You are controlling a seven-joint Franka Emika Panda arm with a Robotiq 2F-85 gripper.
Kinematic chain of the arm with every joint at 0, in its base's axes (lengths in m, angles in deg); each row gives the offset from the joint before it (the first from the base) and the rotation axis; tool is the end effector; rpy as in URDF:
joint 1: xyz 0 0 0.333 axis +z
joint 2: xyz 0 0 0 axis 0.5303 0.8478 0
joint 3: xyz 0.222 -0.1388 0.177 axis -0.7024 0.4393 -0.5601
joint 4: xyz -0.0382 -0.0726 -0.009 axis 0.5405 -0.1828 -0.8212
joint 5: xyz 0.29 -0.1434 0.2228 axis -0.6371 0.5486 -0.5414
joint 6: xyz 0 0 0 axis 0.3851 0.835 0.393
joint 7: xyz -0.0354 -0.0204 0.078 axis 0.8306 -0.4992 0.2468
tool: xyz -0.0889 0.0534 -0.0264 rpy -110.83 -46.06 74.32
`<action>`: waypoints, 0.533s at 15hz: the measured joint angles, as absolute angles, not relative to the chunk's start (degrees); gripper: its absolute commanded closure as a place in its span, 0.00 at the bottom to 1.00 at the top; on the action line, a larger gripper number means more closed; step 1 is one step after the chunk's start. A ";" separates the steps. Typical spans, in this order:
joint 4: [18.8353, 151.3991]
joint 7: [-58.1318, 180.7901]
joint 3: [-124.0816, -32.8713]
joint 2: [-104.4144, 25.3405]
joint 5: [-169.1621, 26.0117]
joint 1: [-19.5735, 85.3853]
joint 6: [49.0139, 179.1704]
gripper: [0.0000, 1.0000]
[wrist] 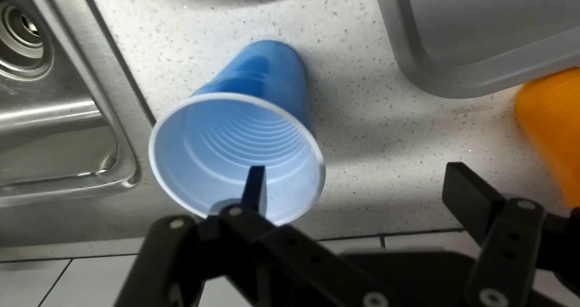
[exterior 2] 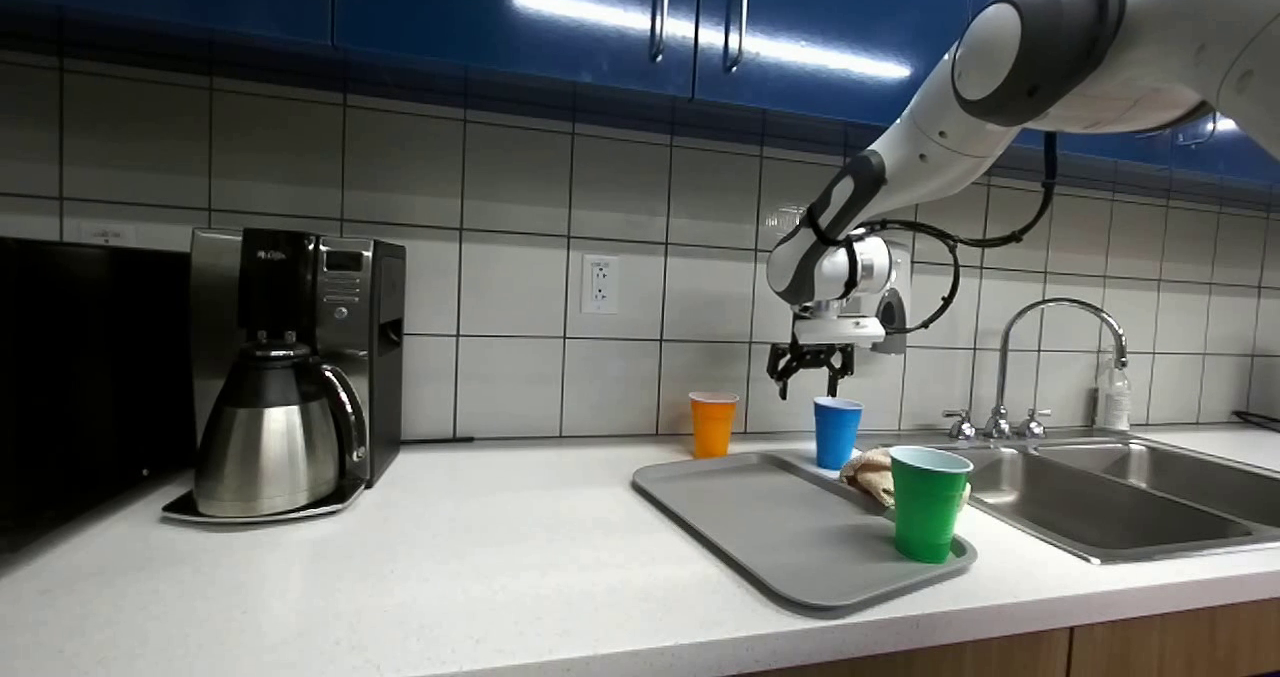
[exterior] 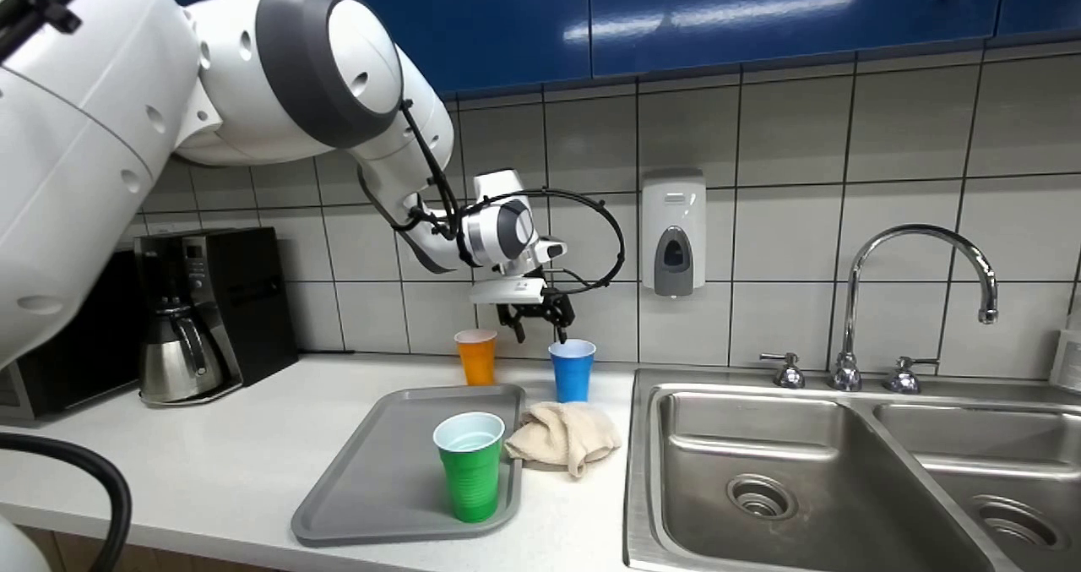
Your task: Put the cups on the tray
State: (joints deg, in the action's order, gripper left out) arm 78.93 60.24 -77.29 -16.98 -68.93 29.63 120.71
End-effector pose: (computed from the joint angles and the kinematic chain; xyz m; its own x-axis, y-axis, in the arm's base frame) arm 0.7334 -0.0841 0.2953 0.9529 -0.1145 0.2810 -0.1499 -0.9828 0.1079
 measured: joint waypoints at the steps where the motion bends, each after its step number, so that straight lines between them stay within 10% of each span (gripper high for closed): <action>1: 78.54 60.33 -77.29 -16.56 -68.93 29.59 120.68 0.00; 8: 76.72 60.60 -77.29 -14.47 -68.93 29.40 120.61 0.00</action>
